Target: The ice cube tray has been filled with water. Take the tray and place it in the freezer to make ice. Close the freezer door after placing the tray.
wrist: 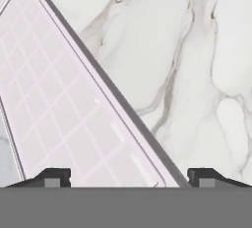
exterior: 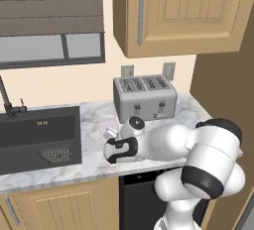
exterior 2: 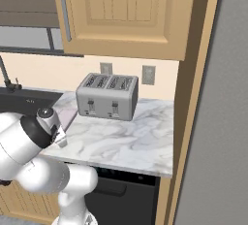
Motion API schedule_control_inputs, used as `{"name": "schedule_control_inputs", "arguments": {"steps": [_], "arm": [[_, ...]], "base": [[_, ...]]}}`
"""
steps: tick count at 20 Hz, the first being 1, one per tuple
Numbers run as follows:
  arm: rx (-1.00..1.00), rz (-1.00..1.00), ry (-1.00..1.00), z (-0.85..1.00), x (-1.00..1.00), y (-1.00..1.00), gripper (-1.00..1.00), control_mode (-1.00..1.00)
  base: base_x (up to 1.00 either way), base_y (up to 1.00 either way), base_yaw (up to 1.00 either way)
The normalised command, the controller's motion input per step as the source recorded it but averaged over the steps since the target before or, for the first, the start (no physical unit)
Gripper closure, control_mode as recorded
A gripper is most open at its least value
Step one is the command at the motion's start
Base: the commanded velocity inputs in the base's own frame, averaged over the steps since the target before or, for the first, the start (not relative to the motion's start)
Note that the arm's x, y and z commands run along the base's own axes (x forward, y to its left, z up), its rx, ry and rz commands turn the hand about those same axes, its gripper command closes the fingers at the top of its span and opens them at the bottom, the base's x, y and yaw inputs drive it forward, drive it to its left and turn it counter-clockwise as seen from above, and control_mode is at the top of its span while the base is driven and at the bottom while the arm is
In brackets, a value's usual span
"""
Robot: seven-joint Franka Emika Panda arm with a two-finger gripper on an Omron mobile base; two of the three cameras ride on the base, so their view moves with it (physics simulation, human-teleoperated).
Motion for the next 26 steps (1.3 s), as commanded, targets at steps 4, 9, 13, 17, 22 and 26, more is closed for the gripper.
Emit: {"name": "schedule_control_inputs", "arguments": {"steps": [4,9,13,17,22,26], "arm": [[0.0,0.0,-0.01,0.0,0.01,0.0,1.0,-1.0],[0.0,0.0,-0.01,0.0,0.0,0.0,1.0,-1.0],[0.0,0.01,-0.07,0.09,-0.1,0.0,1.0,-1.0],[0.0,0.04,-0.09,0.31,-0.24,0.01,1.0,-1.0],[0.0,0.01,-0.01,0.26,-0.2,0.03,1.0,-1.0],[0.0,0.0,-0.01,0.26,-0.17,0.01,1.0,-1.0]], "base": [[0.0,0.0,0.0],[0.0,0.0,0.0],[0.0,0.0,0.0],[0.0,0.0,0.0],[0.0,0.0,0.0],[0.0,0.0,0.0]]}}
